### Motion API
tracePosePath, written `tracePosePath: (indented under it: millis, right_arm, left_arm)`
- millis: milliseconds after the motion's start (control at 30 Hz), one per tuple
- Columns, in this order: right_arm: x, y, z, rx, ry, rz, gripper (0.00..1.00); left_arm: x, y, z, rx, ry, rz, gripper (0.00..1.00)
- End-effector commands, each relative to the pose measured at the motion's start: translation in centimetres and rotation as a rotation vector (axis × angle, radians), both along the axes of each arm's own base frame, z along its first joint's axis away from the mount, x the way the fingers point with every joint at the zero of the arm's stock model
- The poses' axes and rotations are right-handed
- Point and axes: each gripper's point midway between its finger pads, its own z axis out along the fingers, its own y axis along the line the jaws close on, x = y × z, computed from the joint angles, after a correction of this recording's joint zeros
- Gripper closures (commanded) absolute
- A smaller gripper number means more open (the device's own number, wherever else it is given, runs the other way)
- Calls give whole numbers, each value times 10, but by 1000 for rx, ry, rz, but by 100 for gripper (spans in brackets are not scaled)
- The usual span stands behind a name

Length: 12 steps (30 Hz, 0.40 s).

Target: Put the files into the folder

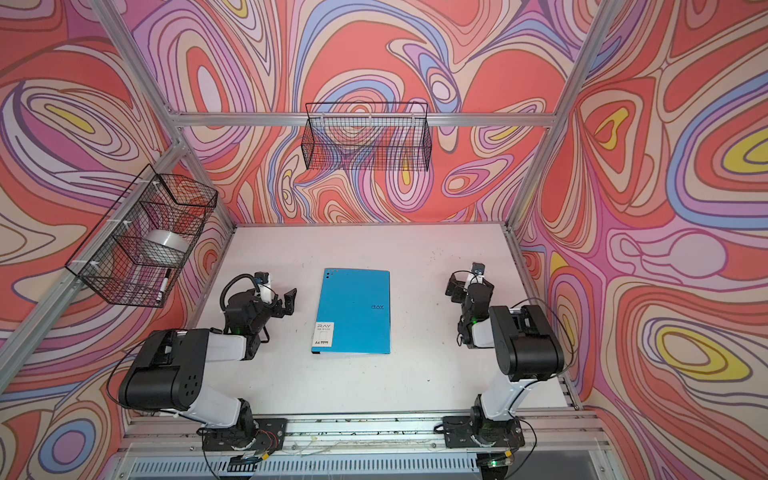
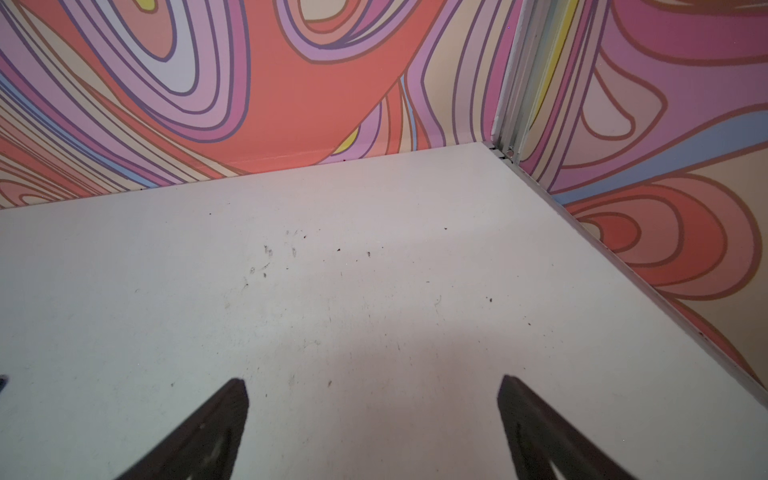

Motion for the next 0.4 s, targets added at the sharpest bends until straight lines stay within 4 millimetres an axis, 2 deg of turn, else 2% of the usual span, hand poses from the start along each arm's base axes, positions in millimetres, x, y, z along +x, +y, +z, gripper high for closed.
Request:
tracePosePath:
  millis: [0, 367]
  right_arm:
    - [-3, -1, -2, 4, 6, -1, 1]
    - [-3, -2, -2, 4, 6, -2, 1]
  left_arm:
    - [-1, 1, 0, 0, 4, 2, 0]
    - [-1, 1, 0, 0, 2, 2, 0]
